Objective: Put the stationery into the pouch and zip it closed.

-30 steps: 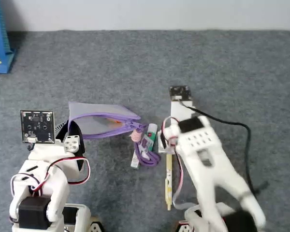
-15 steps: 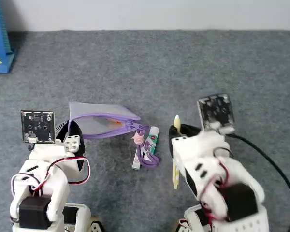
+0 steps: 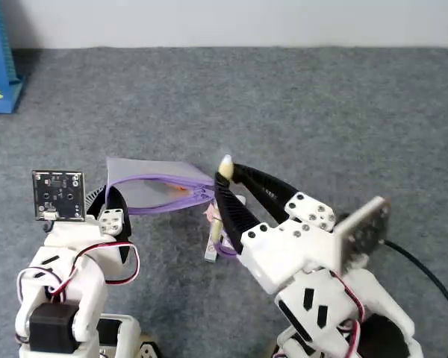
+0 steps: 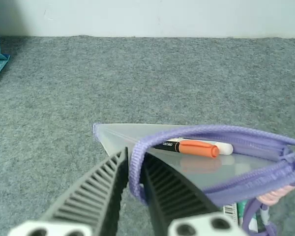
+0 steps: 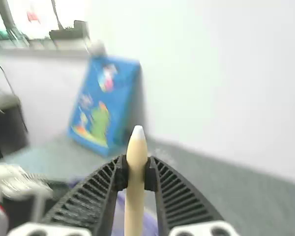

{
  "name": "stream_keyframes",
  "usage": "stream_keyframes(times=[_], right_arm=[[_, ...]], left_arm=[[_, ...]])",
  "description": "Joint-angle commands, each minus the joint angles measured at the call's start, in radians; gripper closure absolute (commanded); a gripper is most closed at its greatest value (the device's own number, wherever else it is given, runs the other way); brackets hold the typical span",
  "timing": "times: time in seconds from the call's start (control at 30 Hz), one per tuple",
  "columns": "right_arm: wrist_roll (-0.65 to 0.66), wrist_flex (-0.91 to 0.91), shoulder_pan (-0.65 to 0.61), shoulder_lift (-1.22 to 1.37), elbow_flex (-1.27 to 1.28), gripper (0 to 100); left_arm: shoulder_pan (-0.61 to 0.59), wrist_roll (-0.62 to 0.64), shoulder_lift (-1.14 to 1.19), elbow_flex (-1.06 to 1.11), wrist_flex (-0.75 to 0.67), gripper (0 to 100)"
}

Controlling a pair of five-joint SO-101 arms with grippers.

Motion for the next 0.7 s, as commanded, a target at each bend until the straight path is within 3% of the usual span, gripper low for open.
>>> stream_keyframes(times=[0.0,0.4,0.57,0.67], right_arm=[[0.005,-0.166,-0.064,0.024,-0.018,99.1],[0.009,-0.519,-0.077,0.328,-0.002,99.1],[0.012,-0.7,-0.077,0.42,0.126,99.1],[0.078,-0.811,-0.076,0.444,0.238,99.1]], left_arm=[[0.0,0.006,-0.002,-0.008,-0.008,99],[0.0,0.006,-0.003,-0.008,-0.003,99],[0.0,0.006,-0.003,-0.008,-0.003,99],[0.0,0.006,-0.003,-0.008,-0.003,99]])
